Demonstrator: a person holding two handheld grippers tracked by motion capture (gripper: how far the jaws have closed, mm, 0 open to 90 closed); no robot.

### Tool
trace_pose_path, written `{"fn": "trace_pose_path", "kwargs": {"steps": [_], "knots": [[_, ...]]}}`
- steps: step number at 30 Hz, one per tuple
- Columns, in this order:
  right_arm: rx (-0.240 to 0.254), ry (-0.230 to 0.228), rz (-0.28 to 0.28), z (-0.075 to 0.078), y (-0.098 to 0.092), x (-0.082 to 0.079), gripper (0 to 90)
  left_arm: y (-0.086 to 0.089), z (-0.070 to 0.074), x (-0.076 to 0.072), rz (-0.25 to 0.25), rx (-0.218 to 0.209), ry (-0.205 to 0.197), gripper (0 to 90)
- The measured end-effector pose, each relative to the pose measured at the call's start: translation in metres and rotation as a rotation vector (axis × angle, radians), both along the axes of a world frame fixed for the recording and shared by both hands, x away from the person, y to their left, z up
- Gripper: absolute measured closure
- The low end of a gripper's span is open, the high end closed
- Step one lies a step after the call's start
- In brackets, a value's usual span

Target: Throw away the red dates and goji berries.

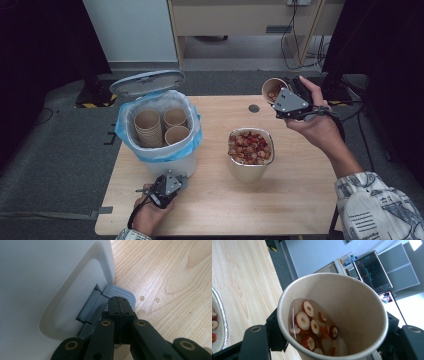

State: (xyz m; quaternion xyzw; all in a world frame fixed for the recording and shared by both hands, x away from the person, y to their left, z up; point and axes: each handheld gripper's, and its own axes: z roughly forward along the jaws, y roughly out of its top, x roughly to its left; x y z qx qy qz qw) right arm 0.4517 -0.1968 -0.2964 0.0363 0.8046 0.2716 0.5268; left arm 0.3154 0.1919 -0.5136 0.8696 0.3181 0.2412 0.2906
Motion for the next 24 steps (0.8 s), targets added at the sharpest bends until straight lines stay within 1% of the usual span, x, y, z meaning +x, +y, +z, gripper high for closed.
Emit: {"fn": "trace_pose_path", "kwargs": {"steps": [4, 8, 21, 24], "knots": [[-0.053, -0.016, 0.004, -0.0005, 0.0042, -0.0029, 29.9, 0.0, 0.0, 0.0, 0.0, 0.0, 0.0, 89.7], [-0.091, -0.025, 0.006, -0.0009, 0.0062, -0.0051, 29.9, 0.0001, 0.0, 0.0001, 0.0, -0.001, 0.0, 89.8], [-0.128, -0.046, 0.015, 0.0043, 0.0067, -0.0097, 30.0, 0.0002, 0.0, 0.0002, 0.0, -0.002, 0.001, 89.7], [-0.162, -0.064, 0.016, 0.0065, 0.0074, -0.0099, 30.0, 0.0001, 0.0, 0.0001, 0.001, -0.002, 0.001, 89.7]]}}
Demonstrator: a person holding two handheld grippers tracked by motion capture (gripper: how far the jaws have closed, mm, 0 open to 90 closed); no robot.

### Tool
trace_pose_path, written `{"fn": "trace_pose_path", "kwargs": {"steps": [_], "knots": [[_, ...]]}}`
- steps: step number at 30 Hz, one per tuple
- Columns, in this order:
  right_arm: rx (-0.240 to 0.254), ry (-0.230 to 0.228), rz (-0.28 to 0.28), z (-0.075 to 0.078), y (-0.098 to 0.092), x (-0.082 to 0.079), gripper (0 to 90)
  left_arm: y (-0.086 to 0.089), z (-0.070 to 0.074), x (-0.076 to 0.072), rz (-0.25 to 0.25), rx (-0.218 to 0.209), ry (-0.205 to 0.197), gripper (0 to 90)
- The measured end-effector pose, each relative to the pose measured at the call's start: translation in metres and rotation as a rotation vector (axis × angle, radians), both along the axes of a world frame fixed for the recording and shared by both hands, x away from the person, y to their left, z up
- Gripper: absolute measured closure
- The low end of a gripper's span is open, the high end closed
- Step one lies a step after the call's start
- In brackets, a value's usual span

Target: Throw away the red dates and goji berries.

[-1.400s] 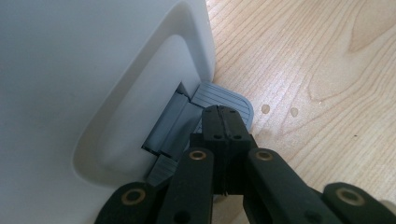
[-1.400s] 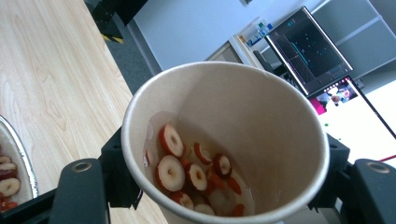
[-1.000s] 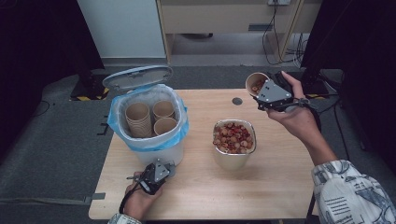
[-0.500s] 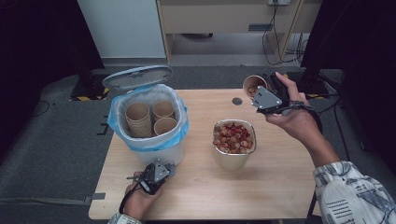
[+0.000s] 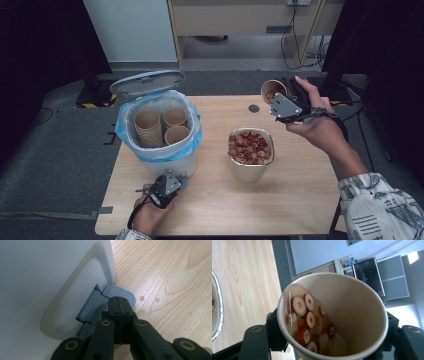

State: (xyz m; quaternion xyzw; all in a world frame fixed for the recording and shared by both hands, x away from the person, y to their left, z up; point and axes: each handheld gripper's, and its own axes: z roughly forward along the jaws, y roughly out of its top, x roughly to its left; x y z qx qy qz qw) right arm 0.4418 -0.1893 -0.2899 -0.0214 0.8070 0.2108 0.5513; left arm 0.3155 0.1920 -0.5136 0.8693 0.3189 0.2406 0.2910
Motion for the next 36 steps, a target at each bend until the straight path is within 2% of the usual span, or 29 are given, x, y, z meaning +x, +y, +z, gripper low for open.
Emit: {"fn": "trace_pose_path", "kwargs": {"steps": [2, 8, 11, 36], "knots": [[-0.04, -0.016, -0.005, 0.0005, 0.001, -0.0006, 30.0, 0.0001, 0.0, 0.0001, 0.0, 0.0, 0.0, 89.7], [-0.117, -0.045, -0.004, -0.0013, 0.0036, -0.0025, 30.0, 0.0001, 0.0, 0.0001, 0.0, 0.0, 0.0, 89.7], [-0.138, -0.055, 0.002, -0.0026, 0.0045, -0.0038, 30.0, 0.0001, 0.0, 0.0001, 0.0, -0.001, 0.001, 89.7], [-0.208, -0.107, 0.026, -0.0003, 0.0071, -0.0092, 30.0, 0.0002, 0.0, 0.0002, 0.001, -0.005, 0.002, 89.7]]}}
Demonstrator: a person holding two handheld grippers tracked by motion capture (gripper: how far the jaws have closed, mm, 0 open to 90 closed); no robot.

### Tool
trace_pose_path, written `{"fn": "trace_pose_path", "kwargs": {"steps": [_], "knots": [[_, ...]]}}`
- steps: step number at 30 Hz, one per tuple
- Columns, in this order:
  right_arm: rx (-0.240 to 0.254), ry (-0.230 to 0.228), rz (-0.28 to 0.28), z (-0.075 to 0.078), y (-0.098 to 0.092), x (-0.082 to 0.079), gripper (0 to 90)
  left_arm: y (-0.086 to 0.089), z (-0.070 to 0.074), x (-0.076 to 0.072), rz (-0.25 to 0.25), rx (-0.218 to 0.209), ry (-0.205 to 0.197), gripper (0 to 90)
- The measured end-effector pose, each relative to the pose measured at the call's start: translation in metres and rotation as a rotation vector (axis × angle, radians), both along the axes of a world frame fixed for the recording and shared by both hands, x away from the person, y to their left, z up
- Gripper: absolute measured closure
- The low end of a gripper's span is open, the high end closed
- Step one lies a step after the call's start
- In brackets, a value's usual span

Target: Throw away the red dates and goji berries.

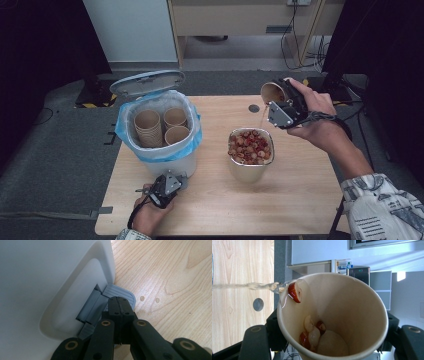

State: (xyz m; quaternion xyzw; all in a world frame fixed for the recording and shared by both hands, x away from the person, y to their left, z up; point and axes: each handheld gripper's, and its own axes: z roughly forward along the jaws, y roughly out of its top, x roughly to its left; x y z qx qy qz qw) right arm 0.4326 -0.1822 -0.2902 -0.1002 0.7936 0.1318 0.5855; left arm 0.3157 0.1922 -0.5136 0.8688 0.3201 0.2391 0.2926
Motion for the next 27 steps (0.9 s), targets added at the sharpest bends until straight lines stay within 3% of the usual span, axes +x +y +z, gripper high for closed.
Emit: {"fn": "trace_pose_path", "kwargs": {"steps": [7, 13, 18, 27], "knots": [[-0.003, -0.016, 0.019, 0.0064, 0.0057, -0.0042, 30.0, 0.0002, 0.0001, 0.0001, -0.001, -0.001, 0.001, 89.7], [-0.063, -0.019, 0.006, 0.0008, 0.0051, -0.0017, 30.0, 0.0004, 0.0001, 0.0002, -0.001, 0.0, 0.002, 89.7], [-0.043, -0.022, 0.009, 0.0034, 0.0041, -0.0017, 30.0, 0.0005, 0.0002, 0.0002, -0.001, 0.0, 0.003, 89.7], [-0.072, -0.037, 0.007, 0.0034, 0.0047, -0.002, 30.0, 0.0007, 0.0003, 0.0003, -0.001, 0.0, 0.004, 89.7]]}}
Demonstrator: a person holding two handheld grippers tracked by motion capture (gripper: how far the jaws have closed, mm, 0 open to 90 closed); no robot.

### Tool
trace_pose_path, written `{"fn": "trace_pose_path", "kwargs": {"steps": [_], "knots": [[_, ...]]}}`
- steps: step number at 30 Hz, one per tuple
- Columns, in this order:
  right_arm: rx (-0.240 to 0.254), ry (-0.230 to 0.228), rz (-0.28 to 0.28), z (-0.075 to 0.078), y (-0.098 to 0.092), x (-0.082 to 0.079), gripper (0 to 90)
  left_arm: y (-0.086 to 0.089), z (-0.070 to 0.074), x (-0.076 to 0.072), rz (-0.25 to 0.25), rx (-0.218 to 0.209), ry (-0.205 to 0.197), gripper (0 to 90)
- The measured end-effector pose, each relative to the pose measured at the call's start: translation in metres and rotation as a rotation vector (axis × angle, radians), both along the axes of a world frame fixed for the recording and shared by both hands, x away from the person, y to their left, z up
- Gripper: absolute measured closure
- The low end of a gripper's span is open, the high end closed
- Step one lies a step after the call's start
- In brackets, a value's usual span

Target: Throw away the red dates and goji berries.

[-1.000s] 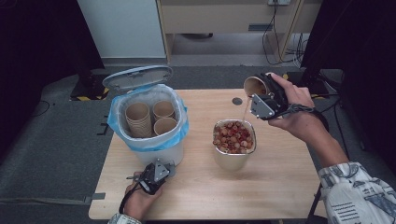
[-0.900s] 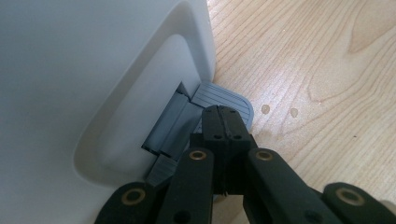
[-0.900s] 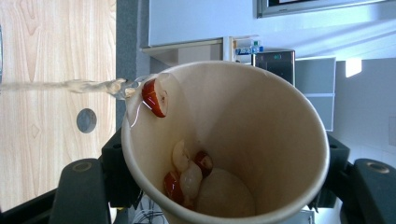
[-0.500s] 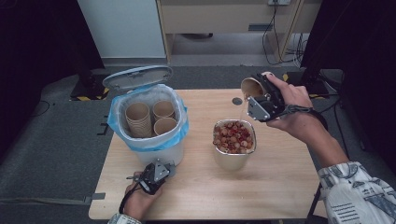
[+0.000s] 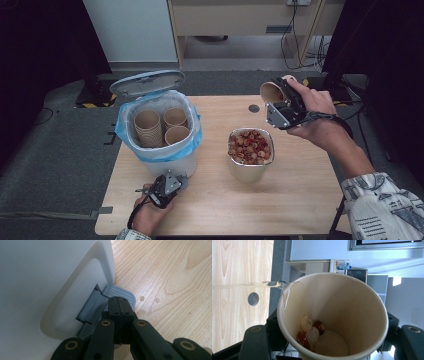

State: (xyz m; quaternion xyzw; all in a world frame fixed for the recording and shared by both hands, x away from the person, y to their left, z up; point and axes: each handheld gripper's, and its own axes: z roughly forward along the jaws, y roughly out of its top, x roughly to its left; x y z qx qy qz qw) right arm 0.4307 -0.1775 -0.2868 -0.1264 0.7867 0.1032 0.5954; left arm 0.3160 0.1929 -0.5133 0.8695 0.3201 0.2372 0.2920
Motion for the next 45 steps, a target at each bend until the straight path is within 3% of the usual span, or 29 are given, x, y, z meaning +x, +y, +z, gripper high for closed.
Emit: {"fn": "trace_pose_path", "kwargs": {"steps": [10, 15, 21, 31, 40, 45], "knots": [[-0.03, -0.019, 0.0, 0.002, 0.0, -0.001, 30.1, 0.0, 0.0, 0.0, 0.001, 0.0, 0.0, 89.7], [-0.083, -0.044, -0.005, 0.006, 0.003, -0.003, 30.2, 0.0, 0.0, 0.0, 0.001, -0.001, 0.001, 89.7], [-0.179, -0.088, 0.0, 0.012, 0.009, -0.006, 30.6, 0.0, 0.0, 0.0, 0.002, -0.004, 0.002, 89.7], [-0.292, -0.137, -0.005, 0.009, 0.014, -0.008, 31.2, 0.0, 0.0, 0.0, 0.002, -0.004, 0.002, 89.7], [-0.332, -0.171, 0.002, 0.005, 0.014, -0.01, 31.2, 0.0, 0.0, 0.0, 0.002, -0.004, 0.003, 89.7], [-0.317, -0.175, 0.005, 0.006, 0.015, -0.009, 31.3, 0.0, 0.0, 0.0, 0.001, -0.004, 0.002, 89.7]]}}
